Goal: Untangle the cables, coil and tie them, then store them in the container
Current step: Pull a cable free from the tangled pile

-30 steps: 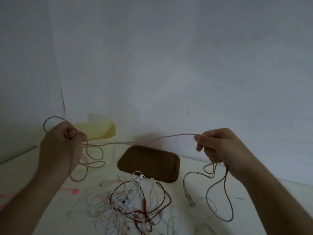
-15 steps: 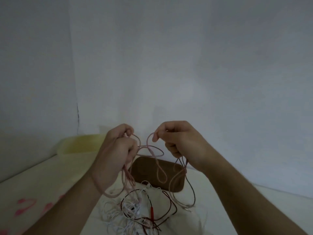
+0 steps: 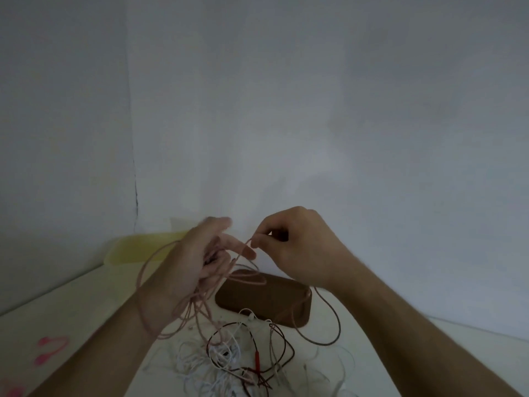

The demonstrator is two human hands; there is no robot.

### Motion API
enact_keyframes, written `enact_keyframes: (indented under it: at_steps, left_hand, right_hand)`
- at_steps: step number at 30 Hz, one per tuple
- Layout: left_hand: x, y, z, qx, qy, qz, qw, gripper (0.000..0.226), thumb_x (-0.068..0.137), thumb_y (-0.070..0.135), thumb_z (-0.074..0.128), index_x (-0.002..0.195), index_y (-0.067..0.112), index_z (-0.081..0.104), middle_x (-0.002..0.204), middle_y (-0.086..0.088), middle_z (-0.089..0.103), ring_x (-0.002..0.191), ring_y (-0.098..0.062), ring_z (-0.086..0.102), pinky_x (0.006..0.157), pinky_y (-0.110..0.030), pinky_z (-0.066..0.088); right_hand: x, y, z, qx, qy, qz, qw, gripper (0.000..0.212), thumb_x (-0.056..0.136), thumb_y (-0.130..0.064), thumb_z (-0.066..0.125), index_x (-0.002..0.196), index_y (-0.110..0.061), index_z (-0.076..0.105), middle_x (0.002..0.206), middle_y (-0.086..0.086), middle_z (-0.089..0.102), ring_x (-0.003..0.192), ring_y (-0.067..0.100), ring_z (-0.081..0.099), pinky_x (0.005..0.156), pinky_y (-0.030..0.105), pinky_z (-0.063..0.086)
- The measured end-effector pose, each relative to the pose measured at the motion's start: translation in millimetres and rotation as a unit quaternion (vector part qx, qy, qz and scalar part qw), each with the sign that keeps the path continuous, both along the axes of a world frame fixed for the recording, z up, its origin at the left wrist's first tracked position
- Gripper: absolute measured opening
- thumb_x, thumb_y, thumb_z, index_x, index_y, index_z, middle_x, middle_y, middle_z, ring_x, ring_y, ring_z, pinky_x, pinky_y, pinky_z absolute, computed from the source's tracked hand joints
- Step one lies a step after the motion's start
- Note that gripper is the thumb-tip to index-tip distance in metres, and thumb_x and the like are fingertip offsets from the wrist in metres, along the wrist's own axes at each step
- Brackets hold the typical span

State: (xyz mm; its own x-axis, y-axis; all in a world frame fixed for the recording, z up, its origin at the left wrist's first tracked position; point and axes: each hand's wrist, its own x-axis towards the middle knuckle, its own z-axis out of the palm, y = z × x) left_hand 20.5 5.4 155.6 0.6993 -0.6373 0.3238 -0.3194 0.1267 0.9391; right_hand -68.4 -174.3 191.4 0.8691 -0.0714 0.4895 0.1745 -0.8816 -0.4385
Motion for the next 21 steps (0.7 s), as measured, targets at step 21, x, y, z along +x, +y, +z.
enact_keyframes:
  at_steps: [21]
  left_hand:
    - [57, 24, 6, -0.265, 0.155, 0.179, 0.935, 0.031, 0.099, 0.025, 0.047, 0.067, 0.024, 0.045, 0.049, 0.005, 0.023, 0.035, -0.011, 0.021, 0.044, -0.016, 0.016]
  right_hand:
    - [-32, -92, -10, 0.087, 0.057, -0.103, 0.989, 0.020, 0.100, -0.024, 0.070, 0.084, -0.029, 0.080, 0.071, -0.004, 0.075, 0.066, 0.026, 0.066, 0.068, 0.039, 0.055]
